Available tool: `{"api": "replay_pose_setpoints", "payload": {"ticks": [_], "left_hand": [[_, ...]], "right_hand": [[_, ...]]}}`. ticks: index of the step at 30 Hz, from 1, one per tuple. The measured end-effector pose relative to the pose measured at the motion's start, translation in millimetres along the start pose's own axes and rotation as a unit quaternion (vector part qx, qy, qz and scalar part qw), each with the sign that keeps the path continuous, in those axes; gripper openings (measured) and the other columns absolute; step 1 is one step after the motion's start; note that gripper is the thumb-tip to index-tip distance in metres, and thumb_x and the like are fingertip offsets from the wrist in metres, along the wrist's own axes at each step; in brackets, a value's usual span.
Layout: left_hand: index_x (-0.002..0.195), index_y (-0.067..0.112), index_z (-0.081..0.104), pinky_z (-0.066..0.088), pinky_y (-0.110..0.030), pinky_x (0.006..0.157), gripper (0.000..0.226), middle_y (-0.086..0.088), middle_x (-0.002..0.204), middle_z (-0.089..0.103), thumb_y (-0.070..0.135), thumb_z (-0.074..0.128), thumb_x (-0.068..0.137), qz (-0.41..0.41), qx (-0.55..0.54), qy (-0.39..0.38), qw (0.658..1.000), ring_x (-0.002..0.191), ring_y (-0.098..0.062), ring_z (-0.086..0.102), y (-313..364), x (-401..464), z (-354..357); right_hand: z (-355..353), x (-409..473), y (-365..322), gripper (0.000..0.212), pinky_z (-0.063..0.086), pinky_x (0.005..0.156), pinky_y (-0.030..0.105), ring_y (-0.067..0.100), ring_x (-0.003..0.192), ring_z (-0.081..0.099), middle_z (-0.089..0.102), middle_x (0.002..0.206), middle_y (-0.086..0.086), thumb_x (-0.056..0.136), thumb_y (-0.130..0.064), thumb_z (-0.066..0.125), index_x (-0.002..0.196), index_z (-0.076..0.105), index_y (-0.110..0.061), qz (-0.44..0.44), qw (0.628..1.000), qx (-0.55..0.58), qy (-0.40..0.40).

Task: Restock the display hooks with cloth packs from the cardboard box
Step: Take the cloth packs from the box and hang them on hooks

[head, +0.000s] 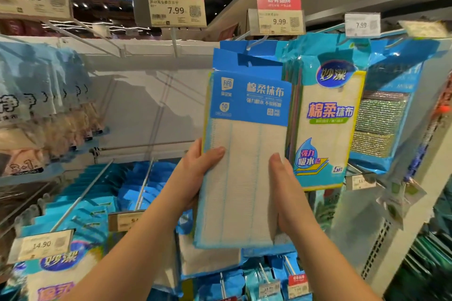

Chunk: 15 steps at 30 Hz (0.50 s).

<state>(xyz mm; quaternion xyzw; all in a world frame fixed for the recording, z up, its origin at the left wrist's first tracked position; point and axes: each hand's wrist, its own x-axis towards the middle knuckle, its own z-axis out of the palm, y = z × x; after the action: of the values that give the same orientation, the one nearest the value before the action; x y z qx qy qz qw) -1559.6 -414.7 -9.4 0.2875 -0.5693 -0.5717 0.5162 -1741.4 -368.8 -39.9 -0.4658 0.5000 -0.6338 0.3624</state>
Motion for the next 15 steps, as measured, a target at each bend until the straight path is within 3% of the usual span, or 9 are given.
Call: {"api": "replay_pose_setpoints", "payload": {"ticks": [3, 6, 10, 15], "left_hand": [[0.126, 0.019, 0.053, 0.056, -0.028, 0.076, 0.066, 0.003, 0.108, 0.075, 0.042, 0.075, 0.068, 0.022, 0.03, 0.012, 0.999, 0.096, -0.014, 0.072, 3, 5, 15], [0.131, 0.027, 0.047, 0.055, -0.027, 0.082, 0.062, 0.01, 0.112, 0.073, 0.042, 0.07, 0.075, 0.016, 0.049, 0.004, 0.999, 0.103, -0.012, 0.071, 6, 6, 25], [0.138, 0.027, 0.043, 0.057, -0.03, 0.087, 0.075, 0.015, 0.113, 0.072, 0.048, 0.078, 0.076, 0.01, 0.062, -0.01, 0.998, 0.106, -0.012, 0.071, 10, 5, 33], [0.142, 0.027, 0.042, 0.056, -0.035, 0.094, 0.074, 0.017, 0.117, 0.07, 0.04, 0.079, 0.079, 0.024, 0.071, -0.004, 0.997, 0.109, -0.011, 0.069, 15, 8, 37]], "right_hand": [[-9, 3, -10, 0.022, 0.043, 0.096, 0.025, -0.017, 0.097, 0.058, 0.066, 0.102, -0.034, 0.097, -0.055, 0.045, 0.106, 0.058, -0.04, -0.047, 0.998, -0.022, 0.037], [-18, 11, -21, 0.014, 0.042, 0.075, 0.004, -0.021, 0.088, 0.057, 0.065, 0.098, -0.027, 0.101, -0.042, 0.044, 0.1, 0.057, -0.036, -0.07, 0.995, -0.038, 0.058], [-26, 24, -25, 0.021, 0.048, 0.087, 0.025, 0.001, 0.103, 0.063, 0.069, 0.104, -0.018, 0.097, -0.055, 0.048, 0.106, 0.059, -0.04, -0.084, 0.993, -0.052, 0.065], [-31, 31, -39, 0.02, 0.046, 0.07, 0.007, -0.012, 0.088, 0.063, 0.068, 0.1, -0.02, 0.1, -0.045, 0.046, 0.106, 0.06, -0.032, -0.092, 0.992, -0.041, 0.071]]}}
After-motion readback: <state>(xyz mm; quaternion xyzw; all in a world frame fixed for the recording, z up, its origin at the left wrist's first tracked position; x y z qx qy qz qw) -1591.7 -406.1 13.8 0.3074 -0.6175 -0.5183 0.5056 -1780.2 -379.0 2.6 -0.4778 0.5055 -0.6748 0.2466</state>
